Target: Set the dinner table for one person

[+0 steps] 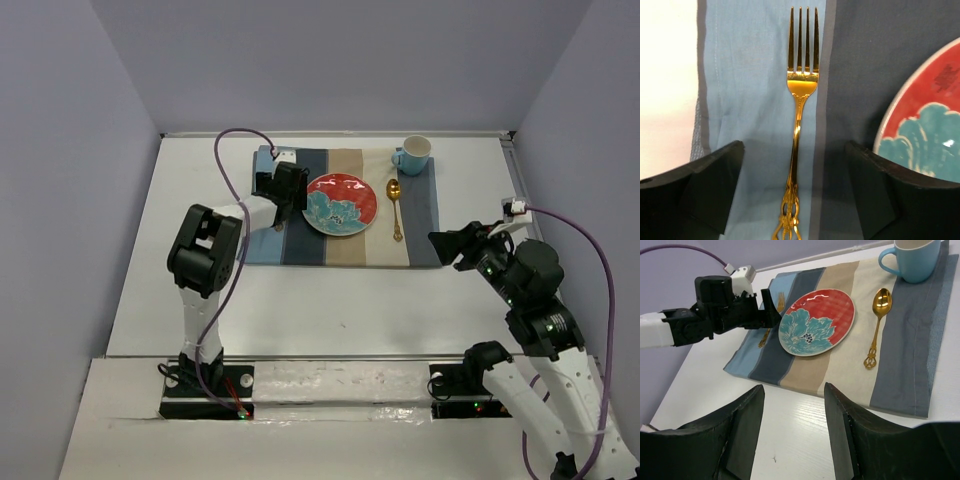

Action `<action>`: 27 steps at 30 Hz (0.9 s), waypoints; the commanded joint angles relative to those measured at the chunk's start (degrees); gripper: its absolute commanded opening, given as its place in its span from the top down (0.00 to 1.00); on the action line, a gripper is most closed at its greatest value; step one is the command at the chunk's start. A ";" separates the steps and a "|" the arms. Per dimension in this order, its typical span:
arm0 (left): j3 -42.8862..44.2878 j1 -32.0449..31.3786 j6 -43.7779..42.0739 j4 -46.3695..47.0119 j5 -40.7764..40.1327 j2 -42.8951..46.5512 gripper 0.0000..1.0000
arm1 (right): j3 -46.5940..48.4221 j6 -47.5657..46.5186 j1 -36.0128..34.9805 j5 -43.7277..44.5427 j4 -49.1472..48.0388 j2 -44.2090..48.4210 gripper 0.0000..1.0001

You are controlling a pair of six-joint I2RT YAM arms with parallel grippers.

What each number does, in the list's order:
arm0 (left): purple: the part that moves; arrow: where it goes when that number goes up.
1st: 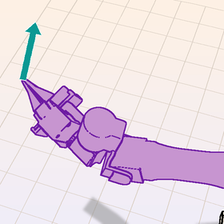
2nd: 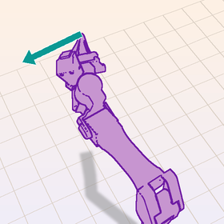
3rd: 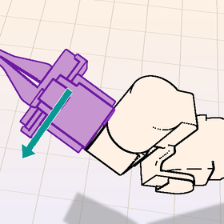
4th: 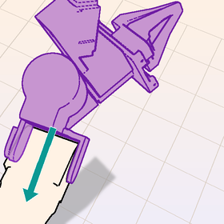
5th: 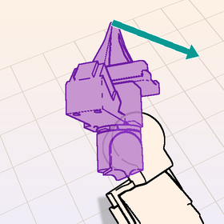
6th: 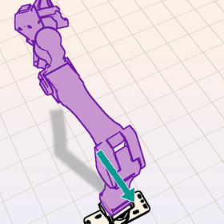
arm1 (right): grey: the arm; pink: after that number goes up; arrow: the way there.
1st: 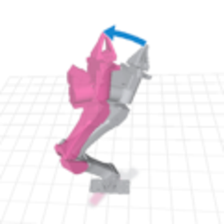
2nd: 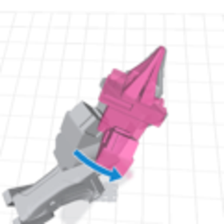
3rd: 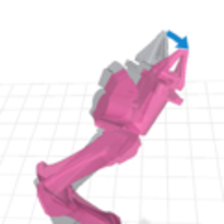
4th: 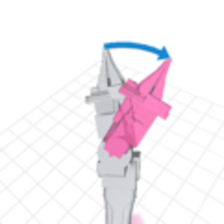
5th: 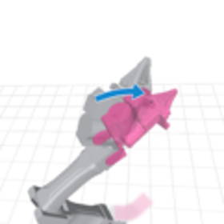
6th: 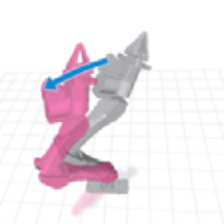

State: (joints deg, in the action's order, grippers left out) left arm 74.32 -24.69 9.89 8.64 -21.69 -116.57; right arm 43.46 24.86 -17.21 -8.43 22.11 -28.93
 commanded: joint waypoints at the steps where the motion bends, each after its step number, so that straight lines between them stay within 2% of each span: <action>1: -2.33 -0.54 3.20 2.42 -0.46 12.06 0.02 | 3.38 -0.17 0.25 -0.45 -2.25 0.10 0.42; 6: -9.17 -1.15 7.59 7.86 4.36 26.20 0.01 | 4.87 -0.34 0.25 -0.01 -1.81 -0.43 0.36; 7: -10.76 -1.41 8.38 9.45 6.03 28.57 0.01 | 5.23 -0.43 0.25 0.08 -1.54 -0.78 0.31; 8: -12.26 -1.68 9.96 10.85 7.61 33.73 0.01 | 5.58 -0.78 0.25 -0.01 -0.85 -1.30 0.11; 9: -15.23 -2.46 10.84 12.78 9.81 36.48 0.01 | 6.28 -0.87 0.25 0.25 -0.58 -1.48 0.01; 11: -17.80 -3.17 12.25 13.94 11.75 41.49 0.01 | 6.90 -1.22 0.25 1.12 0.47 -1.22 0.00; 15: -24.03 -4.32 12.87 13.60 15.19 57.83 0.01 | 9.53 -3.32 0.25 5.86 2.58 1.50 0.00; 17: -25.10 -4.40 13.05 12.02 15.19 66.16 0.01 | 12.07 -5.08 0.25 6.93 4.51 2.20 0.00; 21: -24.93 -4.49 12.44 8.41 20.01 76.72 0.01 | 14.63 -6.23 0.25 7.99 6.02 4.58 0.00; 27: -24.57 -4.58 10.50 2.70 20.73 83.61 0.01 | 15.95 -6.40 0.25 7.11 6.02 8.10 0.00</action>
State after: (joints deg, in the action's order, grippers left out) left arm 49.36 -29.17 21.85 15.53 -3.22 -34.15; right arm 57.36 20.21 -17.21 -1.89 27.16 -21.65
